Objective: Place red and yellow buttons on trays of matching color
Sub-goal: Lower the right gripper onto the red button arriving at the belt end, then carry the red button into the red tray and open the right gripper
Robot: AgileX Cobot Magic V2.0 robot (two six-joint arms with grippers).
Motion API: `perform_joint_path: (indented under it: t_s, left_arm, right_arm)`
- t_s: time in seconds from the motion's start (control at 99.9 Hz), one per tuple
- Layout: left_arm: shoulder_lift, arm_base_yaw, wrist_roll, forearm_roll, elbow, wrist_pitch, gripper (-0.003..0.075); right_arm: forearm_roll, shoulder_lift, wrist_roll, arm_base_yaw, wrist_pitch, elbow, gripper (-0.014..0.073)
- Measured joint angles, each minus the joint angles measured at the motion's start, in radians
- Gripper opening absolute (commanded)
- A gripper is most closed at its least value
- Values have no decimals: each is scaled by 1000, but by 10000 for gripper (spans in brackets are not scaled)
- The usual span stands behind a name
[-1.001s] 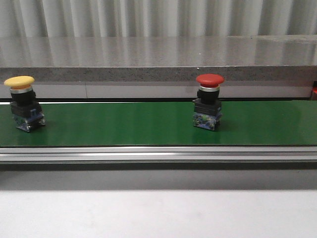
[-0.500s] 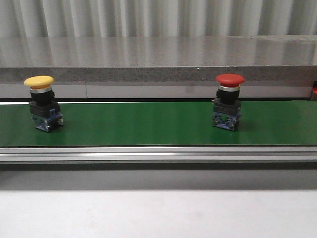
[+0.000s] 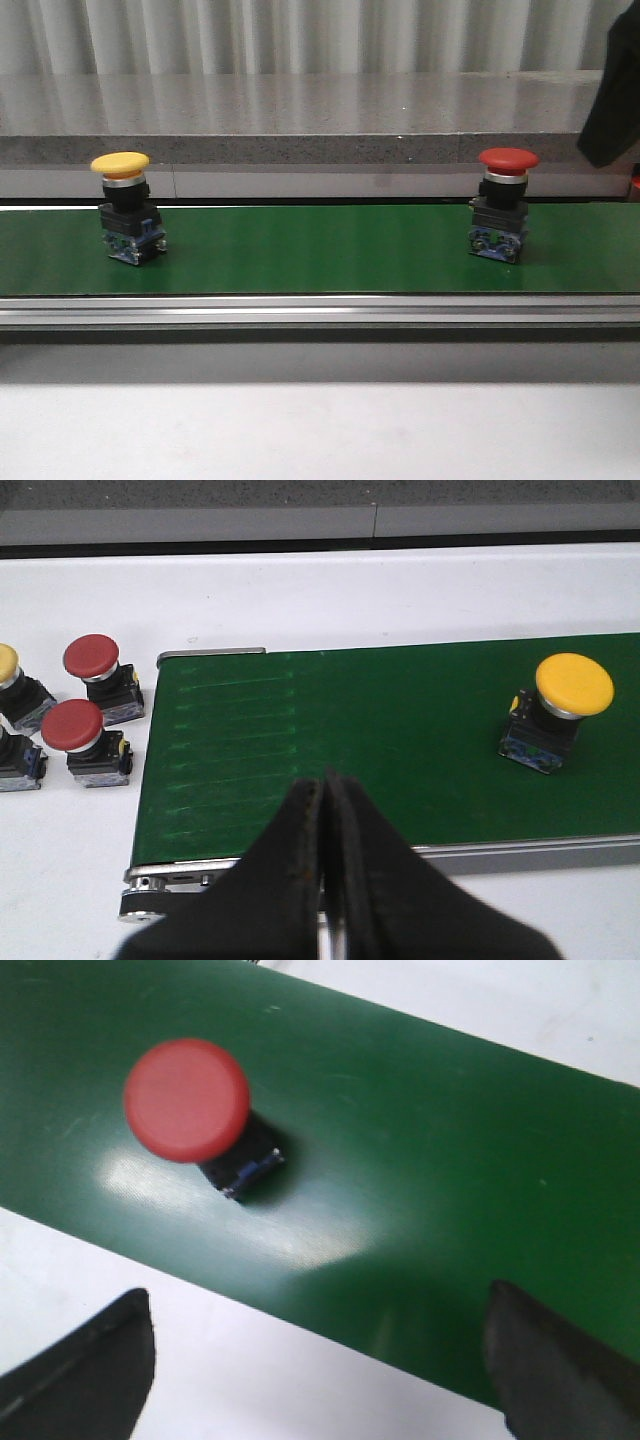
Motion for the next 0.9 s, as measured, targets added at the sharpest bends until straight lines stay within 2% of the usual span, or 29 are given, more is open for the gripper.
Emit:
perform_joint_path:
  t_s: [0.41,0.48,0.65,0.701,0.771,0.901]
  left_arm:
    - [0,0,0,0,0,0,-20]
    - [0,0,0,0,0,0,-20]
    - [0,0,0,0,0,0,-20]
    - [0,0,0,0,0,0,-20]
    - [0,0,0,0,0,0,-20]
    - [0,0,0,0,0,0,-20]
  right_arm:
    - [2,231,-2,24,-8,-125,640]
    - [2,255,-2,24,-10,-139,568]
    - [2,284,-2,24,-9,-167,234]
    - [2,284,-2,24,5,-180,163]
    - [2,284,-2,19,35,-205,118]
    - [1,284,-4,-22,98,-281,120]
